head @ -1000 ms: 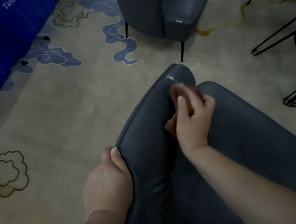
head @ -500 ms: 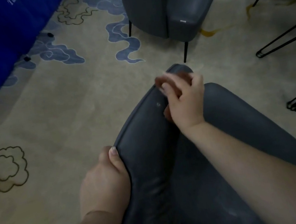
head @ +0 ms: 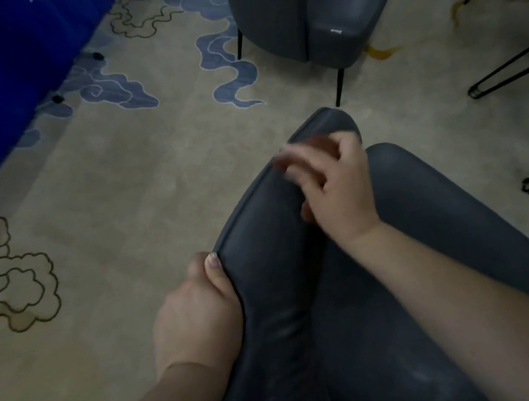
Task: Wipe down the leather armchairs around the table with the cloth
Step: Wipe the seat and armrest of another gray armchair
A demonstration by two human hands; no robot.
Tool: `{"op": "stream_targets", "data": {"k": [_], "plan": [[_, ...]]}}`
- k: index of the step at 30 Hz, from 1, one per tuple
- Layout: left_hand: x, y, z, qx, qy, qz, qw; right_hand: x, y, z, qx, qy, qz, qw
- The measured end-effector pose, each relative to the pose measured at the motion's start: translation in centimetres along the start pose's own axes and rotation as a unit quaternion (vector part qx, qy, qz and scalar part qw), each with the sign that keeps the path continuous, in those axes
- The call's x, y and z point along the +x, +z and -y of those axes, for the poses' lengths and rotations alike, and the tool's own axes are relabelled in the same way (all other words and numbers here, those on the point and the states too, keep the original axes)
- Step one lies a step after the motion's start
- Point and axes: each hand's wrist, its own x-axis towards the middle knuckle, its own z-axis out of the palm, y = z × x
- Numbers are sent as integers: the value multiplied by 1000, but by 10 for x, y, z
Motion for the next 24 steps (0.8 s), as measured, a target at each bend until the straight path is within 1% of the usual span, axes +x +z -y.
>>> {"op": "stream_targets", "data": {"k": [3,4,6,9,10,11,12,15,17,18,20,21,22,24], "plan": [[0,-1,0,-2,-1,0,1000,20,7,1,16,115,-51,992],[0,-1,0,-4,-2,0,1000,14,9,8,26,130,-56,990],[0,-1,0,-11,-1,-2,1000,-17,11,27,32,88,-48,994],[1,0,0,-20,2,-4,1000,-77,5,49,21,-25,4,999],[1,0,0,-22,1,-4,1000,-83,2,47,19,-51,14,998],[1,0,0,-23,0,-2,1000,-77,1,39,22,-58,11,998],[1,1,1,-22,-2,0,1000,-63,1,30,30,-33,-5,999],[0,1,1,-20,-8,2,1000,0,4,-1,59,115,-62,990],[0,1,1,-16,-8,1,1000,29,8,-17,44,173,-83,980],[1,1,1,-14,-7,1,1000,38,9,-23,42,196,-99,975],[0,1,1,-13,-9,-2,1000,48,10,-30,61,267,-136,952],[0,1,1,-15,-11,-2,1000,50,11,-30,75,302,-141,940],[0,0,1,-16,-12,-2,1000,48,11,-27,80,325,-130,933],[0,0,2,-16,-12,-3,1000,34,13,-13,40,326,-80,941]]}}
